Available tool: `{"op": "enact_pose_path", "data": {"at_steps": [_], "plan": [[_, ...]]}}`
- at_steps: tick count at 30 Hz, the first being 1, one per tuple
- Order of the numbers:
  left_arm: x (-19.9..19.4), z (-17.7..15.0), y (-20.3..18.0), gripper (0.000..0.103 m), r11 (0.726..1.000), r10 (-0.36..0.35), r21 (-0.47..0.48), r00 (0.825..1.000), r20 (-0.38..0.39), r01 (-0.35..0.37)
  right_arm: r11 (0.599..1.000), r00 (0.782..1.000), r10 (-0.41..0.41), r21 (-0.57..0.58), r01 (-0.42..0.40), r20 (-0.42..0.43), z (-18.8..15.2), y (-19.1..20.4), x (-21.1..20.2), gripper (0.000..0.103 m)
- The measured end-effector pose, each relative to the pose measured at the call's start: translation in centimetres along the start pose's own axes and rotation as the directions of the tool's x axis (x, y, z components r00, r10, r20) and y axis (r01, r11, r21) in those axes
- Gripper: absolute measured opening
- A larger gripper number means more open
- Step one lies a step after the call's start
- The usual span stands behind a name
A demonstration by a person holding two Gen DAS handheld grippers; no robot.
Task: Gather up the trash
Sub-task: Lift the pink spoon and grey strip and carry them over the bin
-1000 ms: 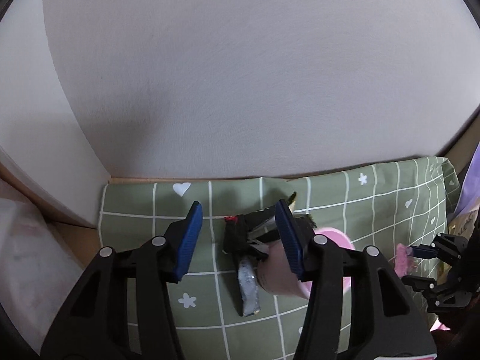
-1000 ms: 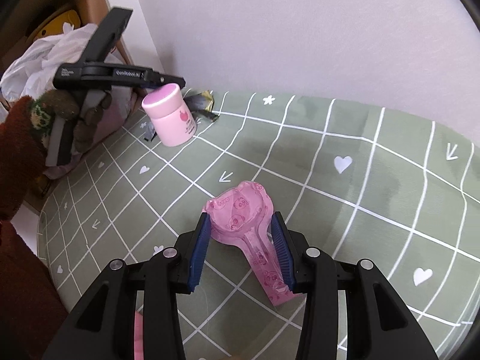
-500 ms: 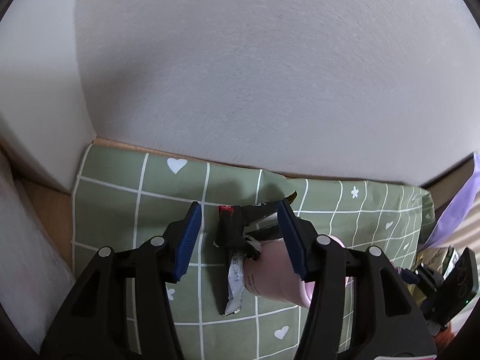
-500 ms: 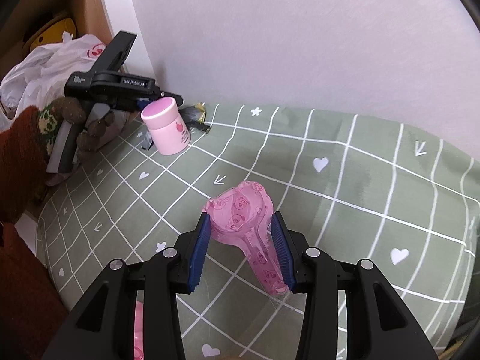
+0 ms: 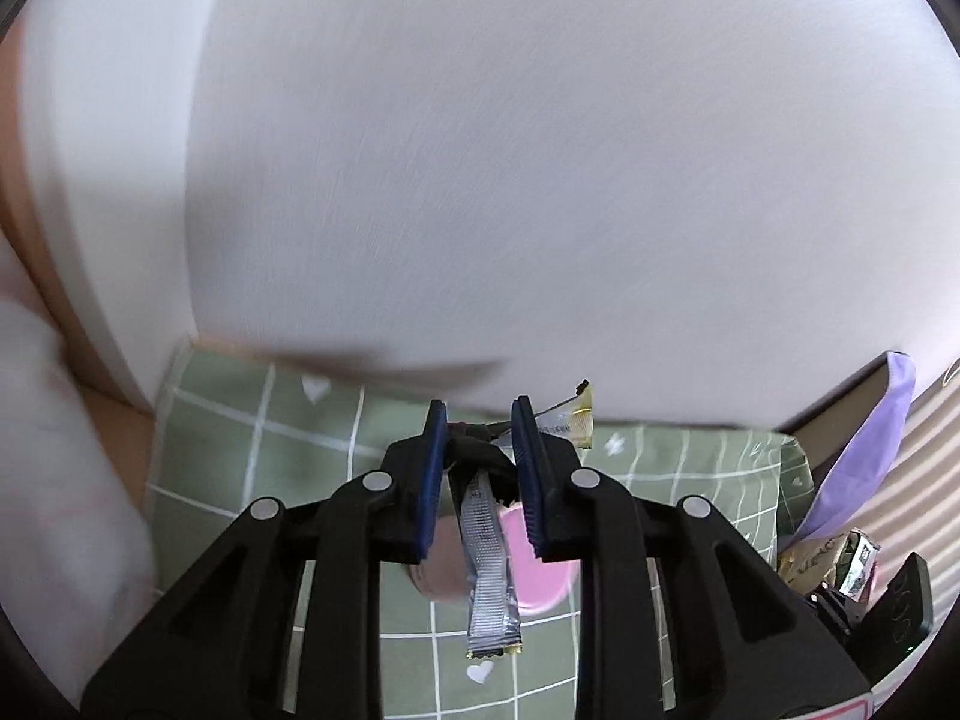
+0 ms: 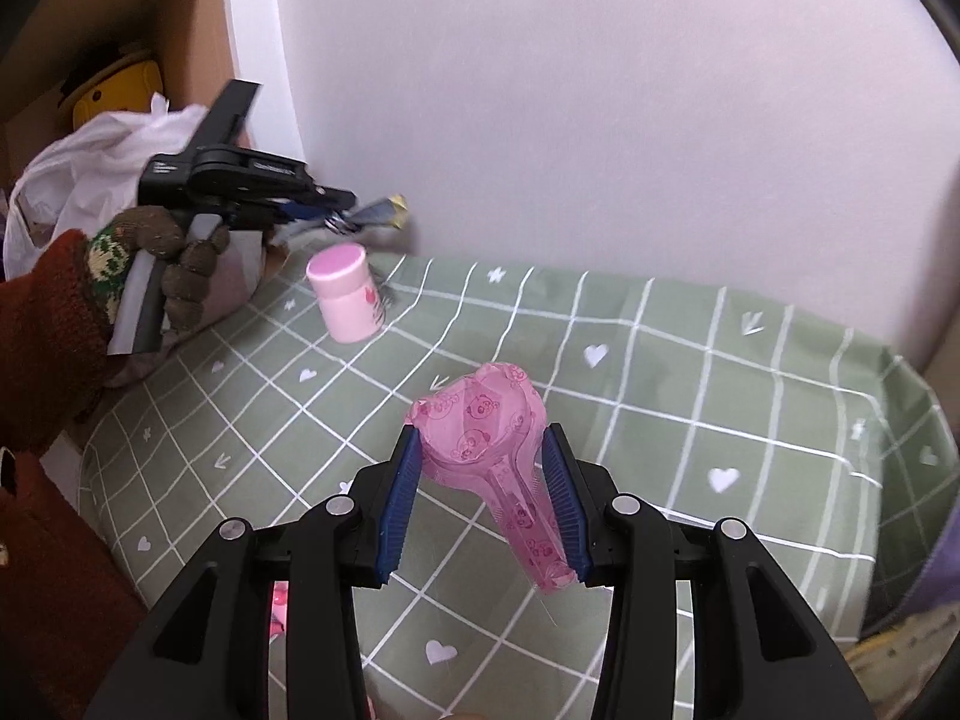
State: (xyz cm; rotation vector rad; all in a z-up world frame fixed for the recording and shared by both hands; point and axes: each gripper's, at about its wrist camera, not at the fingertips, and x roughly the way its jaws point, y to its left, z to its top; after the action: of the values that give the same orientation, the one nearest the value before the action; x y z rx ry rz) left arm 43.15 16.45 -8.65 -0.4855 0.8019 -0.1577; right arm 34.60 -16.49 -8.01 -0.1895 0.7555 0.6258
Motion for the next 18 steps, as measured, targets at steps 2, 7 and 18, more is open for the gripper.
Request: {"op": "enact_pose_path", "data": {"at_steps": [2, 7, 18], "plan": [[-2.1, 0.4, -1.6, 0.021, 0.999, 0.011, 0.049, 0.998, 0.058, -0.013, 0.999, 0.999, -0.034, 0.002, 0.034, 0.024, 0.0, 0.1, -1.4, 0.040], [-7.9, 0.3, -9.1, 0.021, 0.967, 0.020, 0.243, 0.973, 0.230, -0.077, 0.989, 0.988, -0.137, 0.055, 0.134, 0.069, -0.1, -0.4, -5.3, 0.040], [-13.4, -2.8, -23.4, 0.022, 0.834, -0.331, 0.525, 0.915, 0.231, 0.169, 0.891, 0.877, -0.436, 0.235, 0.388, 0.203, -1.3, -2.7, -18.9, 0.040]]}}
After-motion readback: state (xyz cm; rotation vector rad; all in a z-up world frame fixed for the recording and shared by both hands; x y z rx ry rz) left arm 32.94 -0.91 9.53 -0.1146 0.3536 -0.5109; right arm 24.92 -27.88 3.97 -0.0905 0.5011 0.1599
